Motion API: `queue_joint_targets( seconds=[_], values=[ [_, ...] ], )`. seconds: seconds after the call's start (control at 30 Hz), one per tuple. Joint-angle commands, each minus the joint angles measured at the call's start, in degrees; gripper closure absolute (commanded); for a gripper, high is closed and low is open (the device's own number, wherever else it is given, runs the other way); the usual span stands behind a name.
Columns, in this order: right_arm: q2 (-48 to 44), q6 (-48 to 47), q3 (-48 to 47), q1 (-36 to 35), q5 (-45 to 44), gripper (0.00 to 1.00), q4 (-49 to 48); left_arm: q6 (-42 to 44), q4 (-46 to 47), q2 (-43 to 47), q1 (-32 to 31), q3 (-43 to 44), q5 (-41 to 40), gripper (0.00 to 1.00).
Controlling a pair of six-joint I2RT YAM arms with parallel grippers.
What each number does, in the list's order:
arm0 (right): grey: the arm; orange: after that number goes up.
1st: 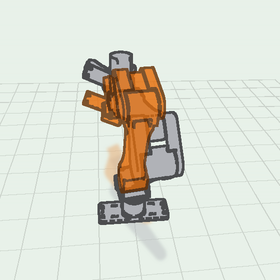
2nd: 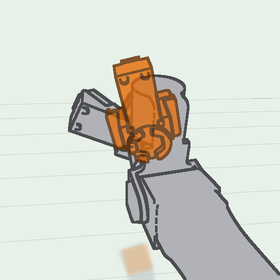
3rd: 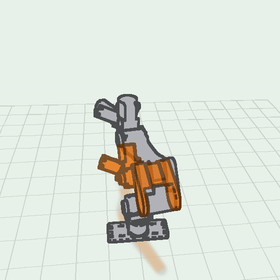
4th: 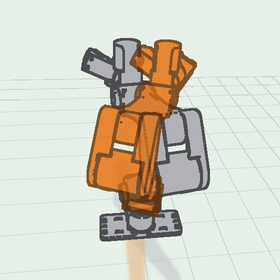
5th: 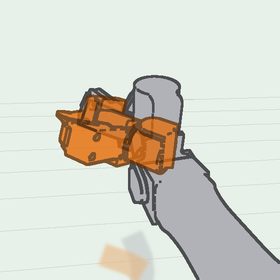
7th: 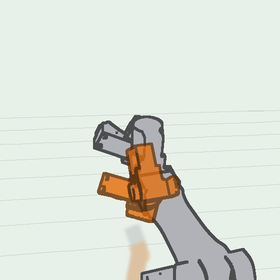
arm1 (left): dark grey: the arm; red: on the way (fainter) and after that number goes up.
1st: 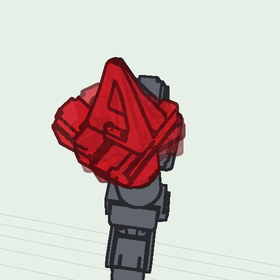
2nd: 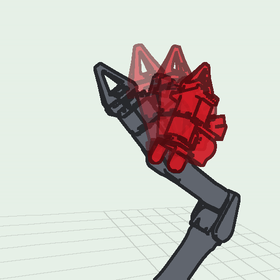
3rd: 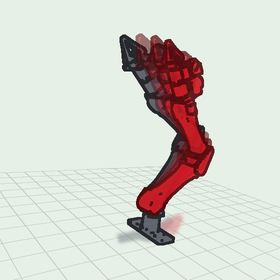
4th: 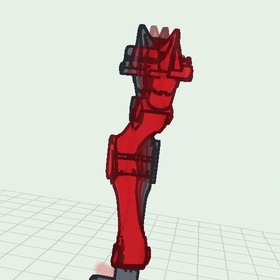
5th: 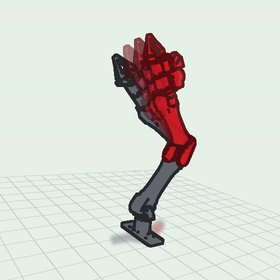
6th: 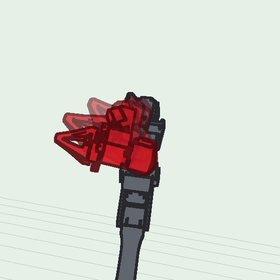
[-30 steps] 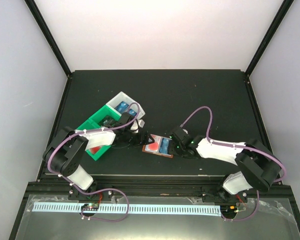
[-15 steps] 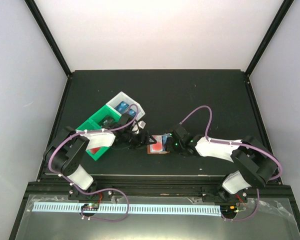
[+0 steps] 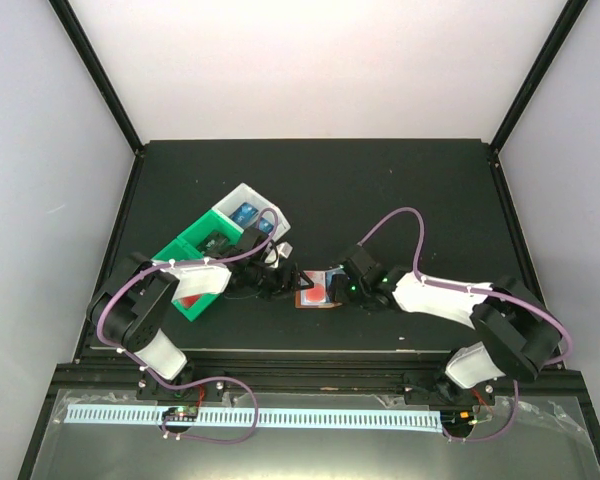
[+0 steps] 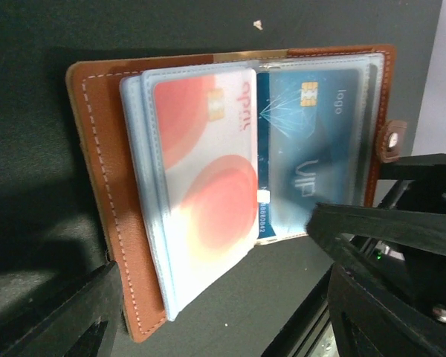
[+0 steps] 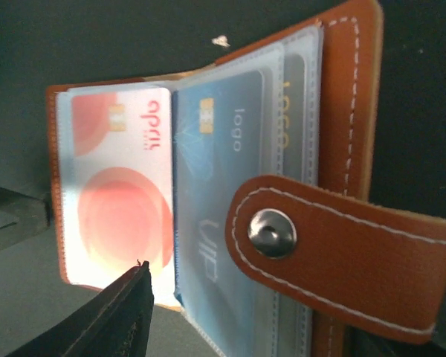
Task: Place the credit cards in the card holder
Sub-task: Close the card holder at the center of the board.
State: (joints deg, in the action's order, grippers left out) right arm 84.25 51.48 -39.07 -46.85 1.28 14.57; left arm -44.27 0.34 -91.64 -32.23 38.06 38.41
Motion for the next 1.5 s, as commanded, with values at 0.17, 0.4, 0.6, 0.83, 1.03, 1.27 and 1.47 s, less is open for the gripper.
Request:
queue_joint_targets(
  seconds=[0.17,0.4,0.6,0.83,1.03,1.27,1.47],
  values=[
    [-4.0,-4.9,-2.3,-0.4,4.4,0.41,-2.6,3.1,-3.0,-0.9,-0.2,1.0,-3.7,0.23],
    [-2.3,-7.2,-2.9,-1.2,11.2,0.4,-8.1,2.3,-3.1,-0.5,-0.2,0.0,-5.7,0.23],
    [0.4,-9.0,-3.2,-1.7,17.0,0.38,-12.9,0.2,-0.9,-0.6,-0.3,-2.0,-6.1,0.24],
    [3.5,-9.0,-3.2,-1.7,19.1,0.38,-15.2,-0.7,-5.1,4.7,-0.2,-3.6,-15.9,0.29],
    [2.2,-10.0,-3.2,-1.6,19.3,0.37,-15.4,-0.2,-8.3,11.1,-0.2,-4.6,-20.1,0.32],
    [-0.6,-10.3,-3.9,-1.7,16.8,0.36,-14.1,0.2,-7.9,16.4,-0.2,-6.3,-19.8,0.35],
    [-1.9,-10.5,-4.8,-1.6,14.2,0.33,-13.8,2.0,-6.2,16.5,-0.1,-7.5,-16.9,0.33]
  ],
)
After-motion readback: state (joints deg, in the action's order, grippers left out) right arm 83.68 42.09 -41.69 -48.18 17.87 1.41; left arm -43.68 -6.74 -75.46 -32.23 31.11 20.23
